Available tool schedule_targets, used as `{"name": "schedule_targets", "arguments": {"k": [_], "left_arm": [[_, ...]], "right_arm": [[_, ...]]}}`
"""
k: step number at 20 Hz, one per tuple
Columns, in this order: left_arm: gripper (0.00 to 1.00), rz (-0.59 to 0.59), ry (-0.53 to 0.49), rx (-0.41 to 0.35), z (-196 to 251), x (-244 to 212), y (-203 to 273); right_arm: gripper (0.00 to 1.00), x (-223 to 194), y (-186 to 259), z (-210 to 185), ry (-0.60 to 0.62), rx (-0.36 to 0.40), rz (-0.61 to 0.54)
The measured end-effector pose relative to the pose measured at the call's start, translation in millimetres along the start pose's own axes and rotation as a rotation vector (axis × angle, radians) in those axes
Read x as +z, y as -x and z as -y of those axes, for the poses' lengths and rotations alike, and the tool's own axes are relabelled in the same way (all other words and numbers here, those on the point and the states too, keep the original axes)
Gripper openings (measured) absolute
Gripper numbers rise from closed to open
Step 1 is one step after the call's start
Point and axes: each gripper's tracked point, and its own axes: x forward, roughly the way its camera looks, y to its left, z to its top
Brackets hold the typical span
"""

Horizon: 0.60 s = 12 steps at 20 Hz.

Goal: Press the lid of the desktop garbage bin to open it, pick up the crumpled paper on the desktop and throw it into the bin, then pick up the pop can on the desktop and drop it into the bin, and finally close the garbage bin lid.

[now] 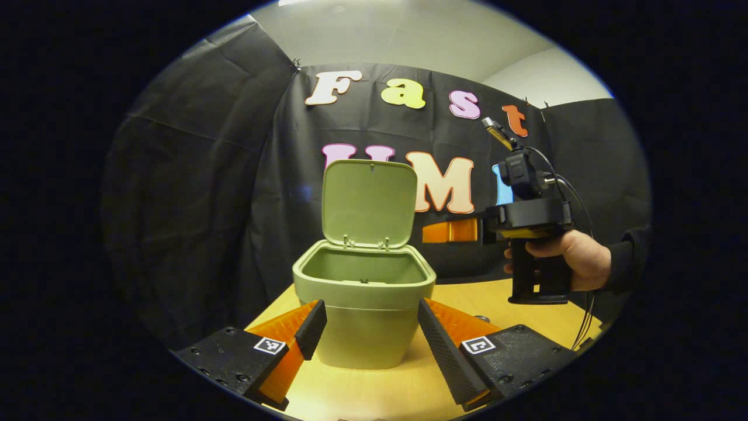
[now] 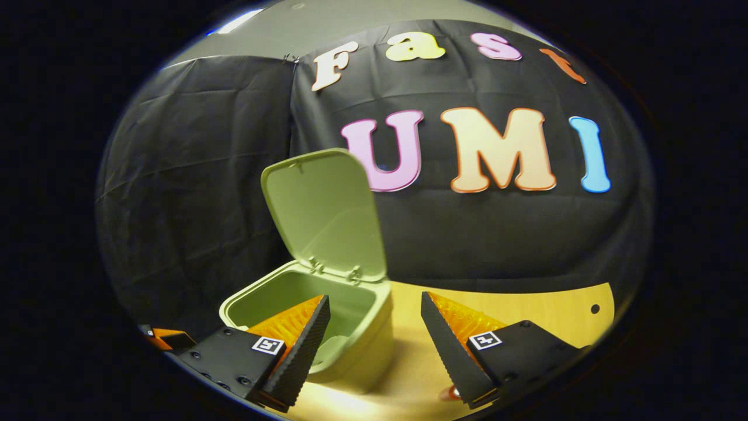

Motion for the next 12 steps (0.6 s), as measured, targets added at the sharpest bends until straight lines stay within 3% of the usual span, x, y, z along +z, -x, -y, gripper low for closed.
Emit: {"name": "schedule_targets", "arguments": {"k": [6,12], "left_arm": [[0.93,-0.040,0.008,-0.074,53.0,-30.2,-23.0],[0.93,-0.077,-0.003,-0.138,95.9,-58.8,-45.8]], "right_arm": [[0.98,25.2,57.8,70.0,-0.029,-0.138,0.126],[0.98,43.3,112.4,120.3,0.024,-0.254,0.258]]}}
